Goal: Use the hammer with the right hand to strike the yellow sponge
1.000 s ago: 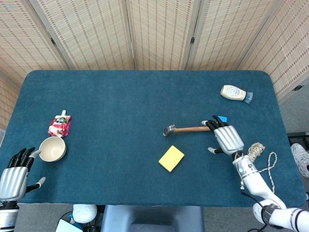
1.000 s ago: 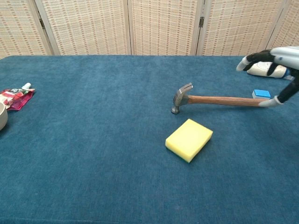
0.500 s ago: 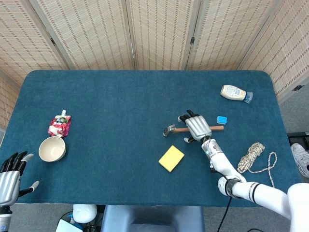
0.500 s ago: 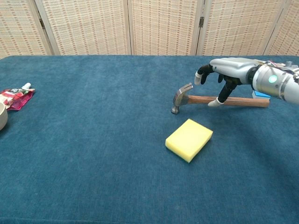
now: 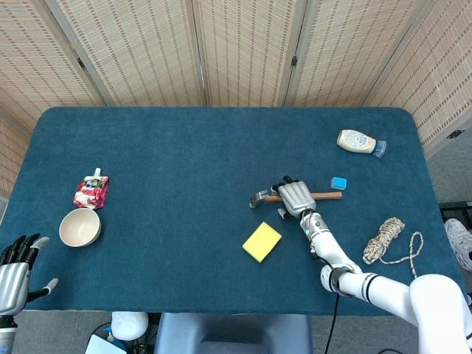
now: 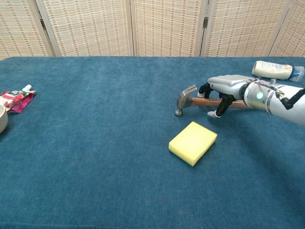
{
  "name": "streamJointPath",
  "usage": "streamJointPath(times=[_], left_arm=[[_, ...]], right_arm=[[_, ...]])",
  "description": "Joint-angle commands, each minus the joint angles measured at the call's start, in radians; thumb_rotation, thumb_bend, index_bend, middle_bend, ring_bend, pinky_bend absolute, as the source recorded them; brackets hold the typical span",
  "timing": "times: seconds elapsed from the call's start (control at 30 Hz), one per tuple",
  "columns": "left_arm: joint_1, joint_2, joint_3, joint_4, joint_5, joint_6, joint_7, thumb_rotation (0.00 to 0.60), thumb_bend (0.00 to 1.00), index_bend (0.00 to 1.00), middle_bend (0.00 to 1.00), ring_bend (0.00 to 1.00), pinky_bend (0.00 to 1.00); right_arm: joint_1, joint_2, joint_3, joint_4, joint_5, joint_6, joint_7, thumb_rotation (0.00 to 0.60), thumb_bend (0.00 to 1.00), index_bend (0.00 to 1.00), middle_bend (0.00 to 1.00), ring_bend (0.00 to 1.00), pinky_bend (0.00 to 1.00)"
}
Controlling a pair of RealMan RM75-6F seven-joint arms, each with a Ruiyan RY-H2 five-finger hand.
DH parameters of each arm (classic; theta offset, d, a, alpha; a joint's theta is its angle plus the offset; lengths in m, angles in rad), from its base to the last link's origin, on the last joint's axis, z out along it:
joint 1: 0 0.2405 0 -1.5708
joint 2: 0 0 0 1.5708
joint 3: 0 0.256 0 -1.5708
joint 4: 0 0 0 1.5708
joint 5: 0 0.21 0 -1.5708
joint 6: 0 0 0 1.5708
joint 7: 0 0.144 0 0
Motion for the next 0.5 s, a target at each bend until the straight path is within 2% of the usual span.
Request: streamJointPath(times=[0.03,0.23,0.5], left_arm=[[0.001,-0.002,0.0,0.002,-0.001,-0.001,-0.002,0.6,0.21,0.2,0.14,0.1,0.17],[0.001,-0.006,-0.002,0.01,-0.003,-0.006,-0.005,0.6,0.21,0.2,0.14,0.1,0.17],[0.001,-0.011,-0.004,0.022,-0.008,-0.013,-0.011,0.6,0.21,0.2,0.14,0.1,0.17]], right_arm=[[0.003,-0.013,-0.004,0.013,0.004,0.002,0.011,0.6,0.38,0.32,0.34,0.17,0.25],[0.005,-0.025,-0.007,0.03,-0.007,0.012,0.031,0.6,0.41,0.38,0.36,0.18,0.25],[0.004,-0.041,-0.004,0.054,-0.035,0.033,0.072,0.6,0.43,0.39,0.37,0.2,0.25]])
